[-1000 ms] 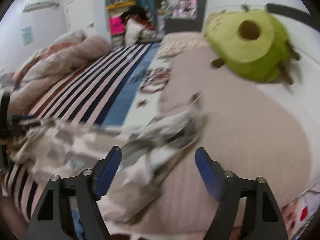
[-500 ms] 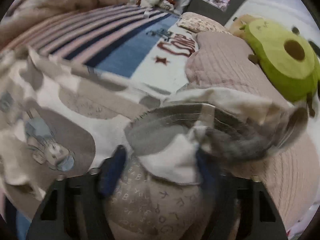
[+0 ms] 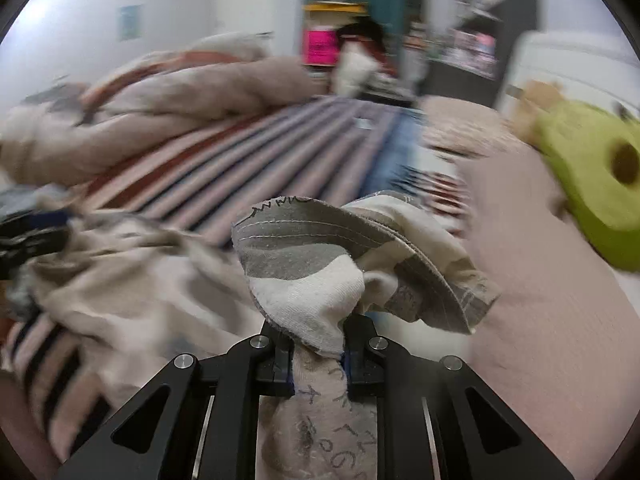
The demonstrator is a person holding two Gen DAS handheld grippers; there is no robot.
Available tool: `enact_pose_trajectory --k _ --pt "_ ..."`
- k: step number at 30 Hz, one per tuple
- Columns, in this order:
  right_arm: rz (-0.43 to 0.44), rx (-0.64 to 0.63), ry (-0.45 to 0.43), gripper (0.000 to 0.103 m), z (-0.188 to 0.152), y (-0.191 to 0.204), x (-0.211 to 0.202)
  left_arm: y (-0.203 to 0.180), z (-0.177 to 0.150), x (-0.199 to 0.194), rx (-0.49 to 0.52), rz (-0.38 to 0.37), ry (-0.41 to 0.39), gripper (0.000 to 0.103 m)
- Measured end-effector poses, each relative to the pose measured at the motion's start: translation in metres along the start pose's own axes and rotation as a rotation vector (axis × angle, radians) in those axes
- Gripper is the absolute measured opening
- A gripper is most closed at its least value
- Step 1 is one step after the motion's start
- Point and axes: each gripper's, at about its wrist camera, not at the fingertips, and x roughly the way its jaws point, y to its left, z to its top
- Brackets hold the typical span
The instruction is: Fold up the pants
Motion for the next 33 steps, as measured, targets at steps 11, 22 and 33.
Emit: enact_pose_trajectory --k 11,22,33 --pt "0.436 0.012 0.198 0.046 -0.017 0.073 0.046 0.005 -0.006 0.023 -0.061 -0.125 0.068 0.075" --pt "0.066 0.147 0.178 0.062 -0.072 -0.024 0.009 -0.022 -0.027 0.091 -0.103 -0.141 0.233 0.082" --pt "0.418 0.314 0.223 0.029 -0.086 -0.024 0.07 -0.022 -0.045 0.1 -0.087 -0.146 0.298 0.017"
